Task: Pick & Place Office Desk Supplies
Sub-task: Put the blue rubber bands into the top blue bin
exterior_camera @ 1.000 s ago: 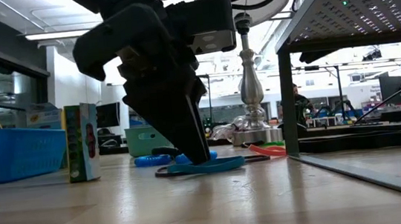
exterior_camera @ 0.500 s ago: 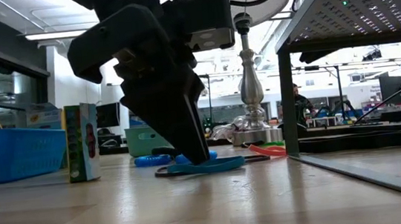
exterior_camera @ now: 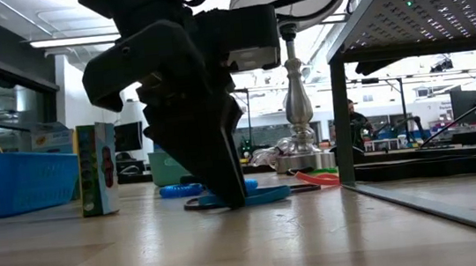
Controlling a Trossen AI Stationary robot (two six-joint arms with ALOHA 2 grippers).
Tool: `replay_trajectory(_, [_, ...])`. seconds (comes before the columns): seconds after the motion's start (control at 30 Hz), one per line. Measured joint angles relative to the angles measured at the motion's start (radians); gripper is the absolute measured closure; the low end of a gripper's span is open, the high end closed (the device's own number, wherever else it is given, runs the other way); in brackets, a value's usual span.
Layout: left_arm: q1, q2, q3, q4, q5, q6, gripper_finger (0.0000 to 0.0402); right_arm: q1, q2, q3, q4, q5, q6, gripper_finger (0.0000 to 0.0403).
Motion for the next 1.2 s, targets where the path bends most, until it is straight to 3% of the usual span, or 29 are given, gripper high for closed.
replay_trajectory(0.4, [0.0, 0.0, 0.0, -0.005, 0.0, -0.02, 0.0335, 0.0, 0.0, 0.0, 0.0, 0.0, 0.0, 0.0298])
replay_trajectory(0.63, [0.001, 0.001, 0.0, -0.011, -0.008, -0.022, 0.0392, 0.0, 0.0, 0.0, 0.0, 0.0, 0.0, 0.0298])
replay_trajectory(0.8, [0.001, 0.0, 0.0, -0.013, -0.008, -0.022, 0.04, 0.0, 0.0, 0.0, 0.0, 0.0, 0.0, 0.0298])
replay_trajectory(1.2, [0.01, -0.141, -0.002, -0.058, -0.057, 0.019, 0.0401, 0.0, 0.0, 0.0, 0.0, 0.0, 0.0, 0.0298])
